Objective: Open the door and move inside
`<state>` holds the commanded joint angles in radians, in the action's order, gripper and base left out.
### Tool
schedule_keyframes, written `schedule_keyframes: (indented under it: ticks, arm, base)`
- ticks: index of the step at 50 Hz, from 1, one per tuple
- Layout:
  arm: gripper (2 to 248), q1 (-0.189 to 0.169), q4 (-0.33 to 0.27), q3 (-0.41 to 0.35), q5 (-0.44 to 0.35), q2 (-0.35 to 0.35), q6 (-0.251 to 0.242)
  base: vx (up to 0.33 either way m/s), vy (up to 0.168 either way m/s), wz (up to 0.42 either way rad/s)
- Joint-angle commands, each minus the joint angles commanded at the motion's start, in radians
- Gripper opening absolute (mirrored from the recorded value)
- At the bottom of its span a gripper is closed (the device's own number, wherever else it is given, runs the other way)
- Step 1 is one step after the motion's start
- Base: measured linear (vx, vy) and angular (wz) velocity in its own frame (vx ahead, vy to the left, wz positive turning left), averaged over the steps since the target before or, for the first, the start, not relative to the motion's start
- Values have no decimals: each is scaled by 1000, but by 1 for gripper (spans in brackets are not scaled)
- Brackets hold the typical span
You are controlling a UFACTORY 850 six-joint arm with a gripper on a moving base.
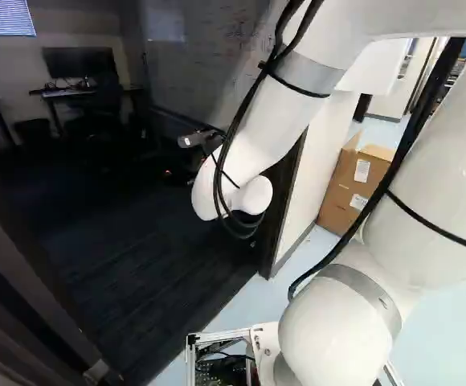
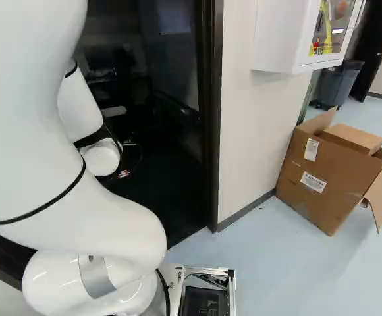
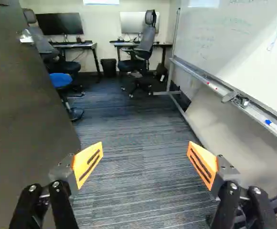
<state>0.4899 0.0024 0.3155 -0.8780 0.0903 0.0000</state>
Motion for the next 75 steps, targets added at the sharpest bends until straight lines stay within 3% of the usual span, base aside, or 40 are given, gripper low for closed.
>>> schedule_keyframes:
  ticks: [46, 64, 75]
  arm:
    - [247, -171, 0, -58, 0, 61, 0]
    - [247, -243, 0, -51, 0, 54, 0]
    - [247, -259, 0, -45, 0, 47, 0]
  base:
    - [0, 0, 0]
    - [0, 0, 0]
    - [0, 0, 0]
